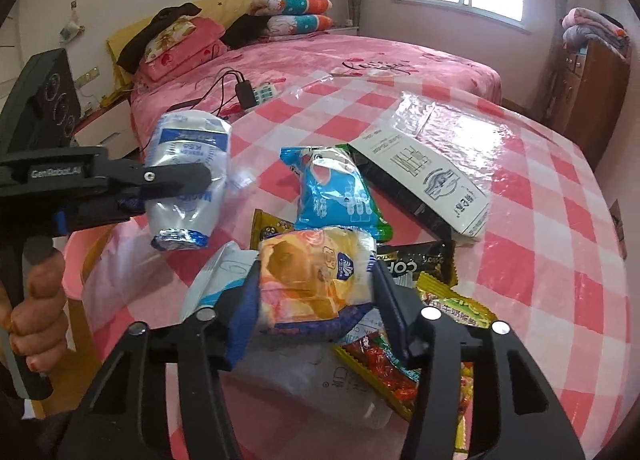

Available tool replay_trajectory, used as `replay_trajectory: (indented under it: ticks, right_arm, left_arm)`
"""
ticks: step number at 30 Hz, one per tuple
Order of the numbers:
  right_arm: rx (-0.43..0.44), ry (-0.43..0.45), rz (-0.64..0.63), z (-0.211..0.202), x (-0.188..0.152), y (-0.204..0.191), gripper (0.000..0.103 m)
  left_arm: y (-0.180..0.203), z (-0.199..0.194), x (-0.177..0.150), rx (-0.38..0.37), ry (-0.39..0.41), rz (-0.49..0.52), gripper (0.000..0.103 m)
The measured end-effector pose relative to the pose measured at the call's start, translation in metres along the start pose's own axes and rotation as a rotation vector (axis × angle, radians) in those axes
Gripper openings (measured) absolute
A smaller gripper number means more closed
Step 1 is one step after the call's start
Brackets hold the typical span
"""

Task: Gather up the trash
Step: 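Grasp the orange bread packet with right tool while left holds the white-blue bag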

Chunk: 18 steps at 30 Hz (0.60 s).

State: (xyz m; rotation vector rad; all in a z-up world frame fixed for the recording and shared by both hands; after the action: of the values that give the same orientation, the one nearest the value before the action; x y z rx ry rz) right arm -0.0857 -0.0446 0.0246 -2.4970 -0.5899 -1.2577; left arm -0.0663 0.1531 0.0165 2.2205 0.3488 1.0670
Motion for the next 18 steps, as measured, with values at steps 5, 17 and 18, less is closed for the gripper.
replay_trajectory:
  ticks: [5,17,18]
  right_arm:
    - [-0.016,-0.001,0.001,-0.002,0.0,-0.001,0.05]
    - [-0.02,0.004,-0.003,-0.008,0.003,-0.01,0.039]
    - [-0.02,0.006,-0.002,-0.008,0.004,-0.01,0.038]
  left_arm:
    - [-0.004,-0.013,0.003,-0.023,0.018,-0.017,0.022]
    - [-0.02,-0.034,0.004,-0.022,0.042,-0.035,0.022]
    - [-0.022,-0.035,0.004,-0.021,0.043,-0.036,0.022]
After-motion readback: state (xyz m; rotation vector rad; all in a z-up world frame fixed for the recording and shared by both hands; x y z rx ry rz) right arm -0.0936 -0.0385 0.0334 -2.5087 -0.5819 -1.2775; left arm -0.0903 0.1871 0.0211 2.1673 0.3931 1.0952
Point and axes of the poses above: each gripper's, at about its wrist camera, not at the fingertips, and z roughly the way its jaws point, y to its right, x to its top, the point moved 1 cm from there along z, roughly the way its jaws point, and after that the axes turned 11 degrees about y, right-handed, at the moved point
